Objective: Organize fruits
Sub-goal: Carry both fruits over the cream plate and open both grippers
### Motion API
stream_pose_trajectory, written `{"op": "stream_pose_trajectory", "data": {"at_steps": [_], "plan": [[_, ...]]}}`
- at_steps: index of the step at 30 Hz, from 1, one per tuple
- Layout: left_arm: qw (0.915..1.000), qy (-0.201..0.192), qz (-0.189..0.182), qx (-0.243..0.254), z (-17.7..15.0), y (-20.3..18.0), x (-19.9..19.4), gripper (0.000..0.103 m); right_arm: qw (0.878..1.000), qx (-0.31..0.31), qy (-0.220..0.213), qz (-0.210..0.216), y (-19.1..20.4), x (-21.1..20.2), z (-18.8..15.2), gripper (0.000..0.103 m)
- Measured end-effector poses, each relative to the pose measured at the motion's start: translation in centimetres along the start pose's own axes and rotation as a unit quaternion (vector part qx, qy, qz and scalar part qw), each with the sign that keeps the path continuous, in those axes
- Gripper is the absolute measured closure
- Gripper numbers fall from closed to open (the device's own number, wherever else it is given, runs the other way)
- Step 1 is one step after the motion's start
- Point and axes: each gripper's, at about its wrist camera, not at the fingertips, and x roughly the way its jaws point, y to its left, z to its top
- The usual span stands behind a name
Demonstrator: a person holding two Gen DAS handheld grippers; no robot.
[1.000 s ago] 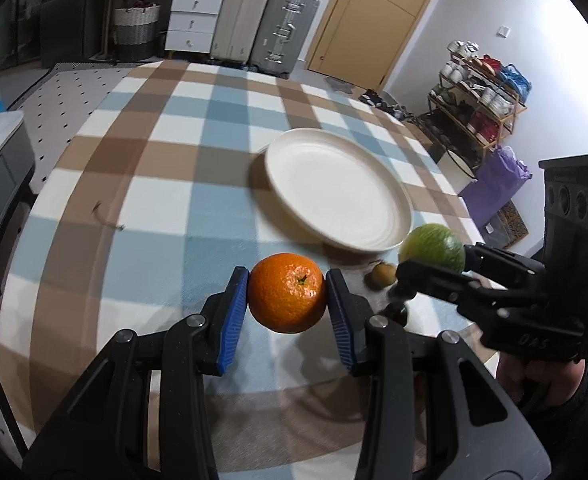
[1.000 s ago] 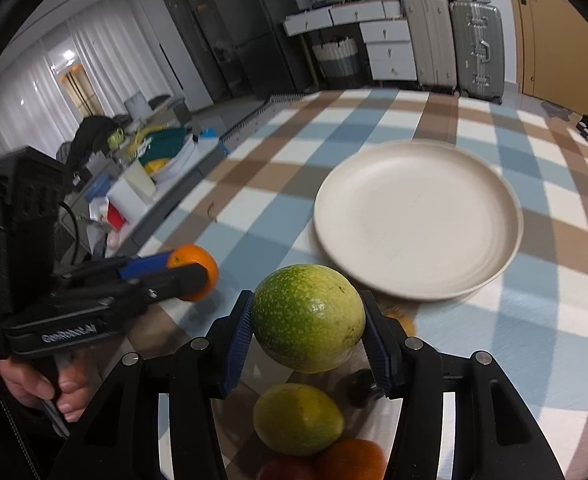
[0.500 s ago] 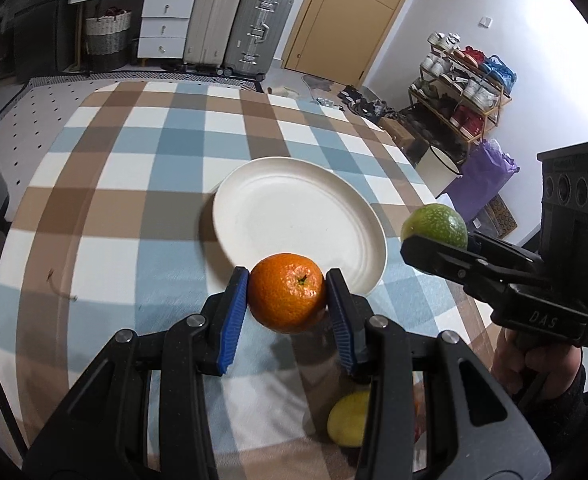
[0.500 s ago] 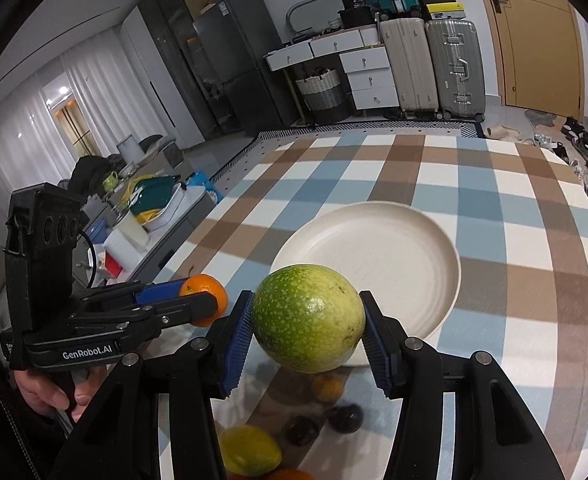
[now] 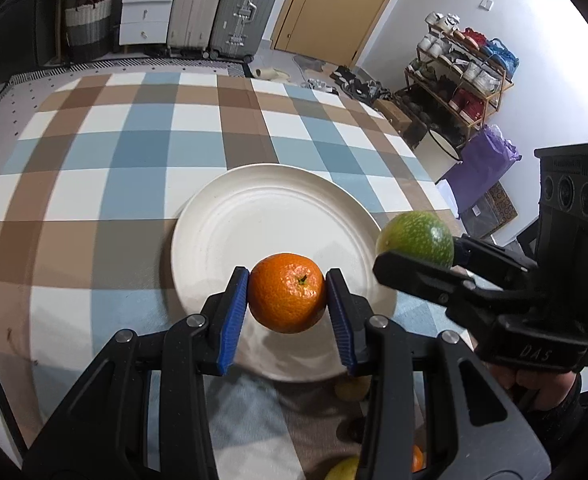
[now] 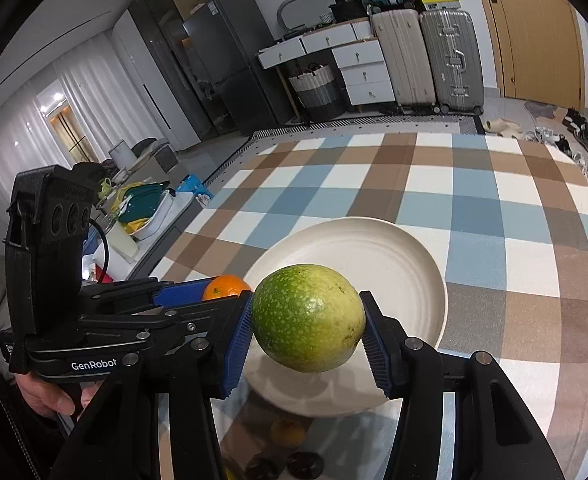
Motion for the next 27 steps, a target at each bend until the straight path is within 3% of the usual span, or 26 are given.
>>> {"op": "stream_pose_trajectory", "data": {"at_steps": [10, 17, 22, 24, 27], "plan": [[0.9995, 0.03, -0.004, -0.011, 1.2, 1.0, 5.1, 0.067, 1.0, 0.016, 0.023, -0.003, -2.6, 3.1, -0.2, 0.051], [0.9988, 0.044, -0.007, -0.021, 1.4, 1.0, 6.6, 0.066, 0.999, 0.031, 0.011, 0.0, -3.5, 3.5, -0.5, 0.051], [0.9985, 0.048, -0.01, -0.025, 1.3, 0.6, 6.1, 0.058, 0.999, 0.03, -0.006, -0.009, -3.4, 2.3, -0.5, 0.045], [0.9991, 0.04, -0.001, -0.015, 1.2, 0.0, 5.3, 0.043, 0.999, 0.028, -0.015, -0.013, -3.3, 1.5, -0.6, 0.045], [0.9996, 0.027, 0.002, -0.009, 0.8, -0.5, 4.0, 0.041, 0.999, 0.03, -0.032, -0.02, -3.1, 0.1, -0.5, 0.041]]}}
